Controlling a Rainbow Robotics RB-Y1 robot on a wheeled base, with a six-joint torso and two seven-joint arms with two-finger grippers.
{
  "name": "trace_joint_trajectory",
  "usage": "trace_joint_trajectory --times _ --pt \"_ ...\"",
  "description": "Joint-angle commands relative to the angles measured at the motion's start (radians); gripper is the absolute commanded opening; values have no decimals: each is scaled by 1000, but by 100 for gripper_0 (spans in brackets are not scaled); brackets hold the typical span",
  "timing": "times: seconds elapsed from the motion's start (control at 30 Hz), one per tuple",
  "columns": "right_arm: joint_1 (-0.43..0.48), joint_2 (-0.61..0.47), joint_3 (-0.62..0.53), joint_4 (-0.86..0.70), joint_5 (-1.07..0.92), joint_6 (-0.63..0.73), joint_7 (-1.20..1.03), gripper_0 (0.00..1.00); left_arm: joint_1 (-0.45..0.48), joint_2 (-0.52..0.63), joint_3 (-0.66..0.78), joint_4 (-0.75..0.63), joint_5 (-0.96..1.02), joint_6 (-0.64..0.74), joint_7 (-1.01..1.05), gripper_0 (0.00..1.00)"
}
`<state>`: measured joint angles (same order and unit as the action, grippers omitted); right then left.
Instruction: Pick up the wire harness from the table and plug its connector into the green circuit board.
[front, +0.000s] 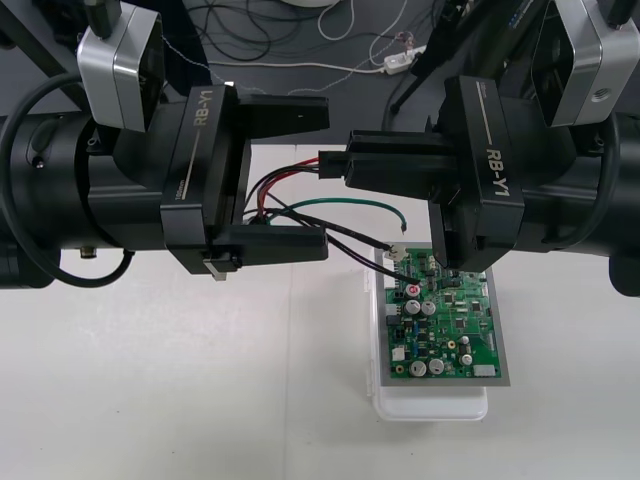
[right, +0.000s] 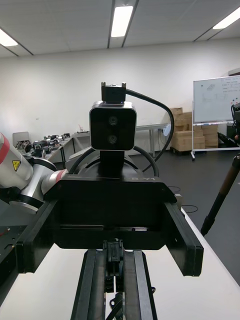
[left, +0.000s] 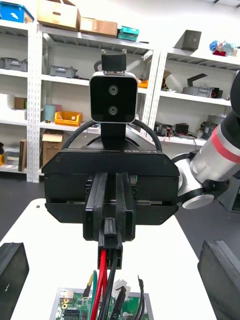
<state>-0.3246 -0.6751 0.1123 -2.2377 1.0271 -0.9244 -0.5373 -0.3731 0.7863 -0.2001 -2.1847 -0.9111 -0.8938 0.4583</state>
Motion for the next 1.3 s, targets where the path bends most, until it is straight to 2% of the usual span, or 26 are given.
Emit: trace_joint_trajectory --times 0.03,0.63,1.3 --pt "-34 5 15 -33 4 9 -36 0 -36 -18 -33 -14 -8 73 -55 100" --pt "-33 5 14 -33 2 10 -36 0 -47 -22 -36 -14 -5 85 -61 100" --pt "-33 -1 10 -33 -2 10 -36 0 -59 65 -36 -15 46 98 -72 100"
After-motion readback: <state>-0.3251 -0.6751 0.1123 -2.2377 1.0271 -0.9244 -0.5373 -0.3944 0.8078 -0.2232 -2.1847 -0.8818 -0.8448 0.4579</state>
